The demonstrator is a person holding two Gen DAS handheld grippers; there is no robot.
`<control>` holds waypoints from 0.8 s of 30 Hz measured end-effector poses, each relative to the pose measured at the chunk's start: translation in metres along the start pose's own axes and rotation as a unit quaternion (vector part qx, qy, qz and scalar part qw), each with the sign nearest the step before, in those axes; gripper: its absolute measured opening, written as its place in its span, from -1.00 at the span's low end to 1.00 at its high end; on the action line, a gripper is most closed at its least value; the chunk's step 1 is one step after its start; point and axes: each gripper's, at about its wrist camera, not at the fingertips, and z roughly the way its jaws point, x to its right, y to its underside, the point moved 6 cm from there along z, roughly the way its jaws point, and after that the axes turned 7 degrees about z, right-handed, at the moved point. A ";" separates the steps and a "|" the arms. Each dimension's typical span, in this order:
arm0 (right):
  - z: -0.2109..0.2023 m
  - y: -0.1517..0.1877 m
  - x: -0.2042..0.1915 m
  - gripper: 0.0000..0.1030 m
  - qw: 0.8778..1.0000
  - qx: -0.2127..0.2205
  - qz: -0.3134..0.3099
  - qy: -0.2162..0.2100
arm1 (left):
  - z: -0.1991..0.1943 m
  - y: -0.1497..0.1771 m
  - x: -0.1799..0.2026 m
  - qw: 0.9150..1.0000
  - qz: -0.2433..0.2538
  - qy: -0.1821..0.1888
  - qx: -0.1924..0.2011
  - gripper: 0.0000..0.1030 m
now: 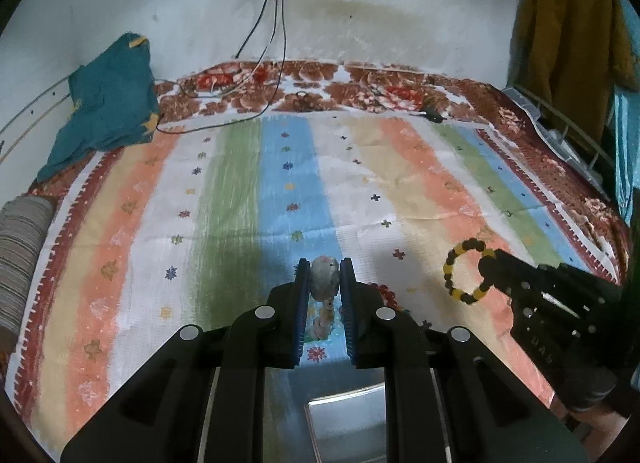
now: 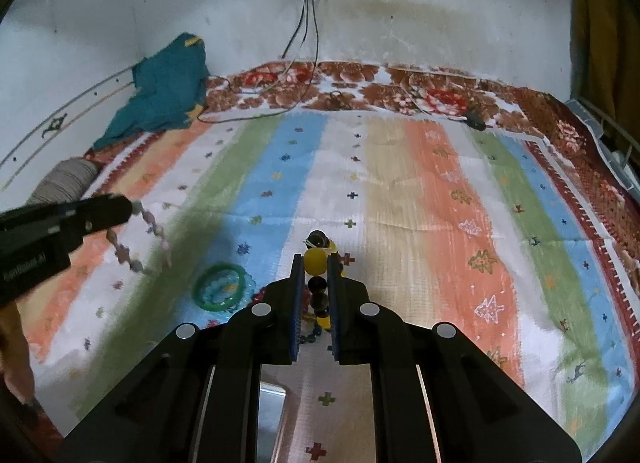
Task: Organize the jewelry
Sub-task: 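Lift both held bracelets and carry them over the silver tin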
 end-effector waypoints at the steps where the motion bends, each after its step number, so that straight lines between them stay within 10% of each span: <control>1: -0.002 0.000 -0.001 -0.77 1.000 0.002 0.000 -0.001 | -0.003 0.001 0.003 1.000 0.003 0.001 0.003 -0.71; 24: -0.045 0.031 -0.035 -0.77 0.998 -0.004 -0.023 -0.052 | -0.045 0.029 0.022 0.999 0.003 0.044 0.007 -0.71</control>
